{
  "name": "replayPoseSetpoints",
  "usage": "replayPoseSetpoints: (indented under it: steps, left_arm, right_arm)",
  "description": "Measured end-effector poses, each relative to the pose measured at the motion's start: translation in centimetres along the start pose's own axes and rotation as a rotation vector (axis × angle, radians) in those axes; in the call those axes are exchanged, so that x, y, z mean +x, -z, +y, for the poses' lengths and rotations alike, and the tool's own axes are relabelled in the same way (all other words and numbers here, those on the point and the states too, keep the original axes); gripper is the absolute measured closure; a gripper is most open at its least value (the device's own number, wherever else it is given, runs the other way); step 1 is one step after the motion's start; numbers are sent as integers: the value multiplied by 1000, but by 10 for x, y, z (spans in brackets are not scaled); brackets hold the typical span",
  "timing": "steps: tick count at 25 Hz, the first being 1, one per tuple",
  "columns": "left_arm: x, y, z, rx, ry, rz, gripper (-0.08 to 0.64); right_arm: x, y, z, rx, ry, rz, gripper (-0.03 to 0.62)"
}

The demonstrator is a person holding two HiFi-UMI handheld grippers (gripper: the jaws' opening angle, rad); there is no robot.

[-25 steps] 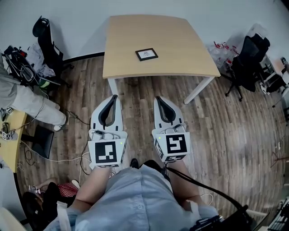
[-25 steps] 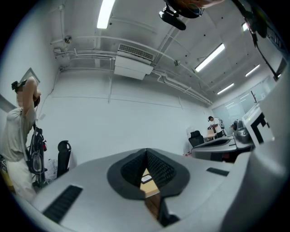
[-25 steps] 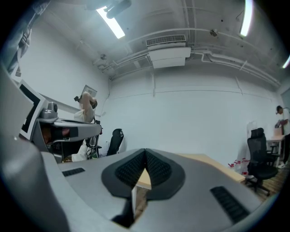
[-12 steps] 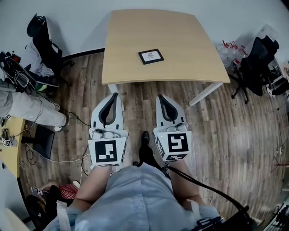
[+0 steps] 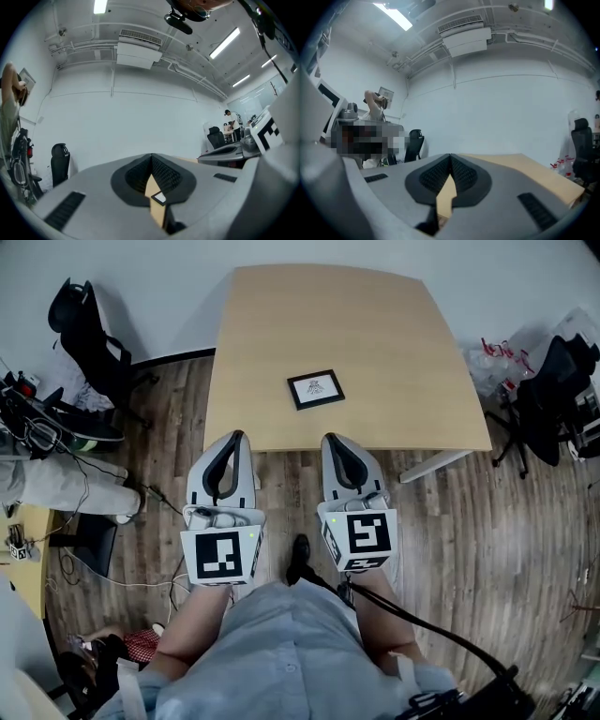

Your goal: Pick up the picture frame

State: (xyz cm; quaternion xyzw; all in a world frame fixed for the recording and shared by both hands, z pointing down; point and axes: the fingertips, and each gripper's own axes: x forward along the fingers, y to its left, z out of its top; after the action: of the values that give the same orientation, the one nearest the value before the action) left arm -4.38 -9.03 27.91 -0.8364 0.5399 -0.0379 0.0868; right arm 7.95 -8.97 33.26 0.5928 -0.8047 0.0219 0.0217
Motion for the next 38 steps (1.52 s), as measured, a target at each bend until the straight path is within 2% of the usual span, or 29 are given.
replayPoseSetpoints:
  steps: [4,11,19,33,38]
  left_arm:
    - [30,-5,7,37,-21,-16,558]
    - [63,-17,10,-32,-74,-52,559]
    - [80,-20,25,-24,-120,-73,558]
    - [120,9,56,-73,-133,-9,558]
    - [136,21,75,-88,-134,26,558]
  right_arm:
    - [30,-9,-15,-6,-26,-21,591]
    - [63,-20,-39,-23,-55,-42,591]
    - [89,-26,-46,-41,-85,-55,591]
    - [145,-9,-55,-51,-87,12,591]
    - [179,13,-57,-43,-80,82,590]
